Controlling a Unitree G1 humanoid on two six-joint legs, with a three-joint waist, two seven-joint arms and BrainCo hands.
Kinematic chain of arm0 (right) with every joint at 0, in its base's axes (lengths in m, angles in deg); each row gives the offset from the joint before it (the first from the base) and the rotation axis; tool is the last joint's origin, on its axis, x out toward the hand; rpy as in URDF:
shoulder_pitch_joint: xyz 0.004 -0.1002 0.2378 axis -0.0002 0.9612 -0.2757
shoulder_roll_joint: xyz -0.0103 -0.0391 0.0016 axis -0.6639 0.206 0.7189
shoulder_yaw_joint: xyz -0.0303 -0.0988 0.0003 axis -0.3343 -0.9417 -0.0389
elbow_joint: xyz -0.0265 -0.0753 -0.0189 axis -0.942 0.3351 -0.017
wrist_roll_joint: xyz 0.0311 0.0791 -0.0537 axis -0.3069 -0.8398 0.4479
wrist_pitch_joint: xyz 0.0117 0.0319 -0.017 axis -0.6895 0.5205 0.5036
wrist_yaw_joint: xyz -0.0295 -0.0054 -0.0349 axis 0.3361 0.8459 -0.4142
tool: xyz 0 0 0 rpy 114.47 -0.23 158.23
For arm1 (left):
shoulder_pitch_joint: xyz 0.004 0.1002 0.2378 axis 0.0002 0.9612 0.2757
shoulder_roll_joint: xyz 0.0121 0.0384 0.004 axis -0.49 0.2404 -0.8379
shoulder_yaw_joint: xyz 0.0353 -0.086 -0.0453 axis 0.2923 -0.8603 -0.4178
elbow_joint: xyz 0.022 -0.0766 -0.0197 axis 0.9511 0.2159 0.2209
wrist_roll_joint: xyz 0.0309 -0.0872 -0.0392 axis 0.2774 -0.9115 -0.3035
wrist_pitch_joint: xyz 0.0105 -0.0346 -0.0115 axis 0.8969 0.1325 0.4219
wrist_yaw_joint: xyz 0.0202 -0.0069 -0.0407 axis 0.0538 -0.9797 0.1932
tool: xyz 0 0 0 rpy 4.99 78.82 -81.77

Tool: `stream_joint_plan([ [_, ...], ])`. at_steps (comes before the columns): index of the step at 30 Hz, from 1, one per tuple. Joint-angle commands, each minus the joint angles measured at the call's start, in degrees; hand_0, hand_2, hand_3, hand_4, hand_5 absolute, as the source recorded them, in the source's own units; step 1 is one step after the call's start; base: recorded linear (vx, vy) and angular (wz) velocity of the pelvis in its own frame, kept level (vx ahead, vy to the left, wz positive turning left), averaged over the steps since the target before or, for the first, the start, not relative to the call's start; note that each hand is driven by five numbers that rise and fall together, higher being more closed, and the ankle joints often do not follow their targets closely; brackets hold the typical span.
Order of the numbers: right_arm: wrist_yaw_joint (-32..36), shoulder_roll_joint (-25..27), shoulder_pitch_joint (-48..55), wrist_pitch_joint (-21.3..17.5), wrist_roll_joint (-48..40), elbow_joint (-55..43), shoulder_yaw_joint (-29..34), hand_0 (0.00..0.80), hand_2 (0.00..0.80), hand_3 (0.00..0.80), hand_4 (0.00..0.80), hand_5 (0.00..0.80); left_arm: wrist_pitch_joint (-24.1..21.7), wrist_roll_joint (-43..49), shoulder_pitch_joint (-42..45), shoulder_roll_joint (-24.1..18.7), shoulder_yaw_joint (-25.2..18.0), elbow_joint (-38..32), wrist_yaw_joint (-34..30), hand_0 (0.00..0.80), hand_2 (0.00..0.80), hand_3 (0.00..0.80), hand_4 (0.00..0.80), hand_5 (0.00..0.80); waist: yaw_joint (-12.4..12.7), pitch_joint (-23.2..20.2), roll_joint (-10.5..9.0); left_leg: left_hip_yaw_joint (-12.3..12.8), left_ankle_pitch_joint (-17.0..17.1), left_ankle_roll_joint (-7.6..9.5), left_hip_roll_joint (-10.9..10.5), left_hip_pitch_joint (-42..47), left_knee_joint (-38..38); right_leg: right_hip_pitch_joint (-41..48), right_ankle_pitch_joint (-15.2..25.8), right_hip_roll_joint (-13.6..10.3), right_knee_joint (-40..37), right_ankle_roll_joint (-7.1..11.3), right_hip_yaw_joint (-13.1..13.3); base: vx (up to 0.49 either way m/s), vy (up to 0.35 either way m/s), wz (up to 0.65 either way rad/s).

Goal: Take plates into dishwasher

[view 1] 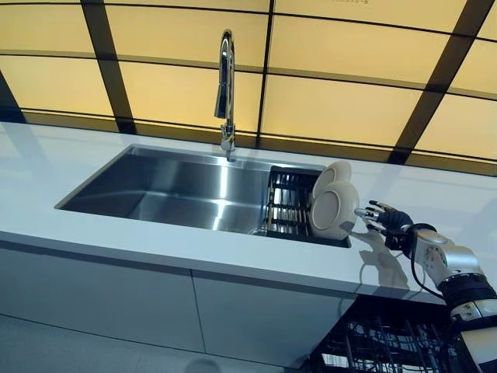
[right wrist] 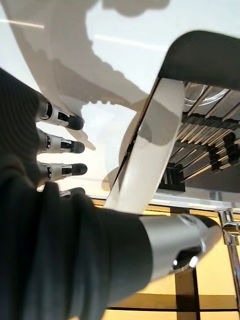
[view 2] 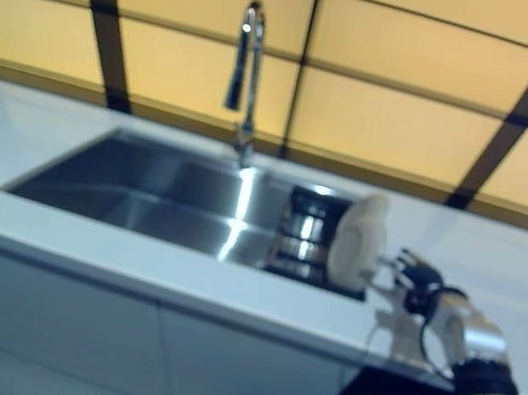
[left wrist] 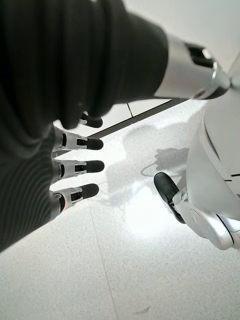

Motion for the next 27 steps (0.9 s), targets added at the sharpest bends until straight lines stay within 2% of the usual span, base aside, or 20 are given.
stream_joint_plan([
  [1, 1.3, -1.3, -1.6, -1.1, -0.4, -3.3, -1.5, 0.0, 0.0, 0.0, 0.0, 0.0, -1.1, 1.3, -2.0, 0.8, 2.7, 1.6, -1.0, 0.0, 0.0, 0.0, 0.0, 0.0, 1.1, -0.4, -1.29, 3.0, 0.0, 2.79, -2.9, -1.6, 0.7, 0.9, -2.8, -0.1, 2.9, 0.53, 0.6, 0.0, 0.0, 0.0],
  [27, 1.6, -5.2, -1.6, 2.6, -0.2, -7.9, -4.2, 0.0, 0.0, 0.0, 0.0, 0.0, -0.8, 1.5, -2.1, 1.3, 3.0, 1.3, -0.7, 0.0, 0.0, 0.0, 0.0, 0.0, 1.5, 0.1, -1.52, 3.0, 0.2, 2.85, -2.9, -1.4, 0.5, 1.6, -2.8, 0.0, 2.3, 0.53, 0.8, 0.0, 0.0, 0.0],
])
